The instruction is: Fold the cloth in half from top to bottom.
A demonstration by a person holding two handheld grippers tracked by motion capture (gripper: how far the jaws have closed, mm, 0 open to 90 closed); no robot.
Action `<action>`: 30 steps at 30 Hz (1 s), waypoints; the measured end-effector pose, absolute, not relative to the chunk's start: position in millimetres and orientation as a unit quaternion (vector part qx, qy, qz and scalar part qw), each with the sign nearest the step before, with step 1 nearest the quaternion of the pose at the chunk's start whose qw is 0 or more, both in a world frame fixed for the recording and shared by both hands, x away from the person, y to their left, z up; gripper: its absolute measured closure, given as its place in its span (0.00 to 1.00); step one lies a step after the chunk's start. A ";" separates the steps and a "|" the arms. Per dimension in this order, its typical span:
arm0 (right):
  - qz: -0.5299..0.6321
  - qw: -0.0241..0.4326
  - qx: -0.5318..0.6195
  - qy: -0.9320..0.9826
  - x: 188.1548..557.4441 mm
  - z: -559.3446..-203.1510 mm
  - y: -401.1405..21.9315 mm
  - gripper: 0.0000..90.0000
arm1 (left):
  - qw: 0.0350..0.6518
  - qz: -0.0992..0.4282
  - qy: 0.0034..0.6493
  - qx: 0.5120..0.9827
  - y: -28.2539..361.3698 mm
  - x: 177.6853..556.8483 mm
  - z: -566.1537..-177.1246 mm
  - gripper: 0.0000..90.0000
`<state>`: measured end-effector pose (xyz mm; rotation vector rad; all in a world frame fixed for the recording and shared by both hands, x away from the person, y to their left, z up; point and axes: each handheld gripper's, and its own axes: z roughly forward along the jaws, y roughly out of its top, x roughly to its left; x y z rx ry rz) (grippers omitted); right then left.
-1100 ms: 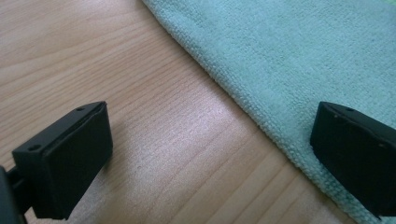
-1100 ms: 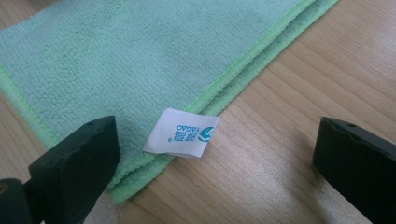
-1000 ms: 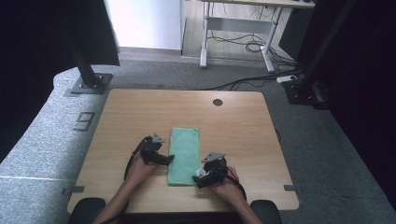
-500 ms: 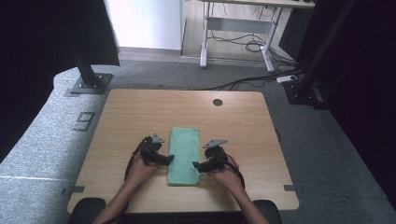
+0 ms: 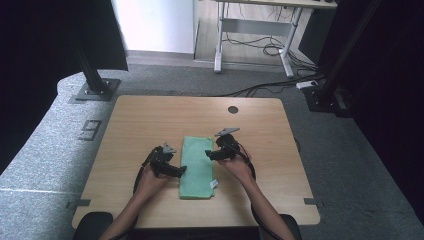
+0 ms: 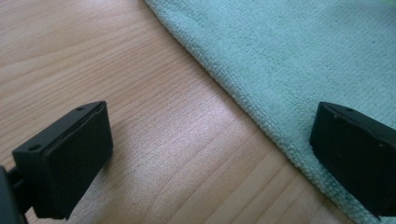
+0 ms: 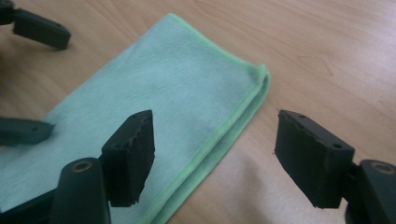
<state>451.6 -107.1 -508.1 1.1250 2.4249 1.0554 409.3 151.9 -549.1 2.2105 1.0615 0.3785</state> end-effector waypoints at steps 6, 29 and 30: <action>0.352 0.138 0.387 0.841 468.5 -509.0 -103.3 0.38 | 0.324 0.144 0.405 0.843 151.9 409.3 -549.1 0.00; 0.330 0.141 0.396 0.845 517.6 -522.7 -89.8 0.58 | 0.325 0.144 0.405 0.842 151.8 409.2 -549.2 0.00; 0.327 0.140 0.396 0.846 518.8 -524.5 -89.6 0.58 | 0.325 0.144 0.405 0.842 151.8 409.3 -549.2 0.00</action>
